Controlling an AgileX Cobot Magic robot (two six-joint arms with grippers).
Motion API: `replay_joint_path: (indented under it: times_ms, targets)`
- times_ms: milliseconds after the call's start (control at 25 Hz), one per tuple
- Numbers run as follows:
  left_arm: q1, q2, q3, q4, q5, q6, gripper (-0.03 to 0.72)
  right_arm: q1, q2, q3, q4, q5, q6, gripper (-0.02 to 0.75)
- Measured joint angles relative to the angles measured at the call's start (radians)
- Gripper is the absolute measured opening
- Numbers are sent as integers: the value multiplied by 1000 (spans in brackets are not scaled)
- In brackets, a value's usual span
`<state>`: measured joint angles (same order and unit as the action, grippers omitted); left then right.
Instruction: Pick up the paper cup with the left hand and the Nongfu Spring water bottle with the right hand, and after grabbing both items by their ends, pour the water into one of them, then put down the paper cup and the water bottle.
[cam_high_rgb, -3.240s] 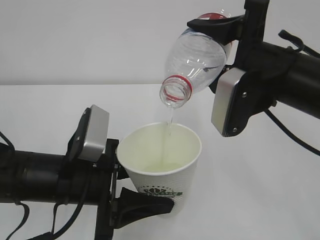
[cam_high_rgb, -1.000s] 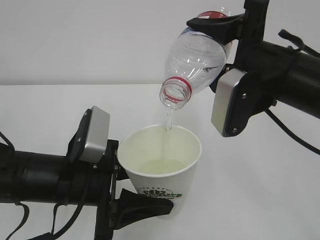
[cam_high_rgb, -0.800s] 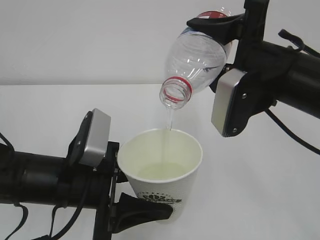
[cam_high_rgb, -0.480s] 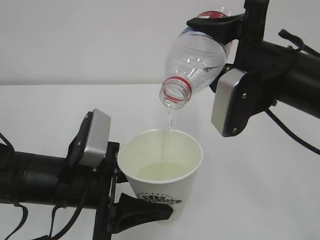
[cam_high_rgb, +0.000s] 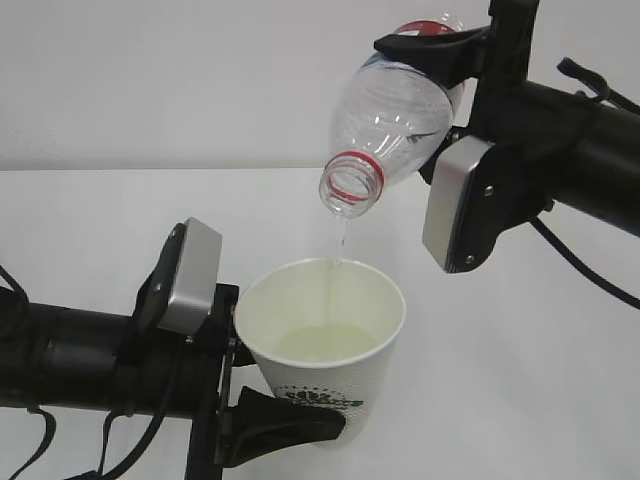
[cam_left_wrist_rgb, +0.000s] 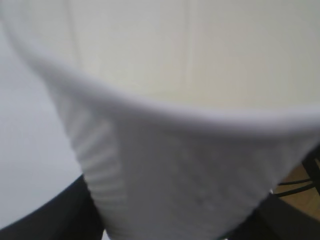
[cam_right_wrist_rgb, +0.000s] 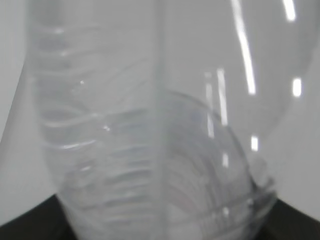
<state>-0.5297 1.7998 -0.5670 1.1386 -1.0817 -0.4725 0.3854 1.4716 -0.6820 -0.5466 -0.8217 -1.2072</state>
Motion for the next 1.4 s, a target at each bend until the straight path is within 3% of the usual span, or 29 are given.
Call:
replay_joint_path:
  times_ms: [1400]
  targets:
    - [0,0,0,0,-31,0,460,0,0,0,7,-19,0,451]
